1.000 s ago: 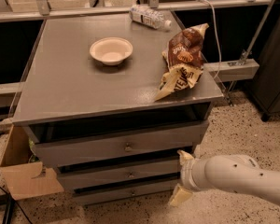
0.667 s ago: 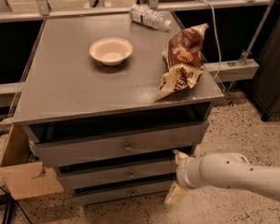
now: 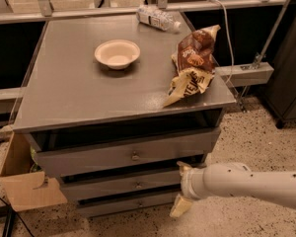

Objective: Open middle drawer

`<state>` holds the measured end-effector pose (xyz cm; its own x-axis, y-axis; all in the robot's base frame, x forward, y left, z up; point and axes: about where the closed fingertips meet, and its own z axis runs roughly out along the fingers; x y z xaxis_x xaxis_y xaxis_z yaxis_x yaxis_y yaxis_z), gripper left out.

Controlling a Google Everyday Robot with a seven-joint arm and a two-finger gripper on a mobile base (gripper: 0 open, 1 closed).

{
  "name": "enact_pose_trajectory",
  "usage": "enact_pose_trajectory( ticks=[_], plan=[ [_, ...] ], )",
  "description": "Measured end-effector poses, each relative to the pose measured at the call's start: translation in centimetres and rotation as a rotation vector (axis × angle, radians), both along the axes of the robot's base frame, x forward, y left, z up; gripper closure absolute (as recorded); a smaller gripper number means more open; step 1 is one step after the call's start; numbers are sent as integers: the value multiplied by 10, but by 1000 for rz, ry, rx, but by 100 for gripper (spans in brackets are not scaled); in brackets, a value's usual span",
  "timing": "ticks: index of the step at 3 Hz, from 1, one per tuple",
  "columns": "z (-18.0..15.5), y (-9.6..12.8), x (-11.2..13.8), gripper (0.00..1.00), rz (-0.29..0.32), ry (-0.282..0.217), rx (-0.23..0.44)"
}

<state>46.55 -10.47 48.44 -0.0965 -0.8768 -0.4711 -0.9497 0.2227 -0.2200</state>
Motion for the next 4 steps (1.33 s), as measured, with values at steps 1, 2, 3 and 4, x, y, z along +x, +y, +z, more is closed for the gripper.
enact_pose_trajectory(
  ticks=[1,2,3,4],
  plan=[
    [-18,8,3,0,23,-8,19],
    [-30,13,9,0,39,-17,31],
    [-35,18,17,0,53,-31,37],
    [-36,25,29,0,71,-50,34]
  ],
)
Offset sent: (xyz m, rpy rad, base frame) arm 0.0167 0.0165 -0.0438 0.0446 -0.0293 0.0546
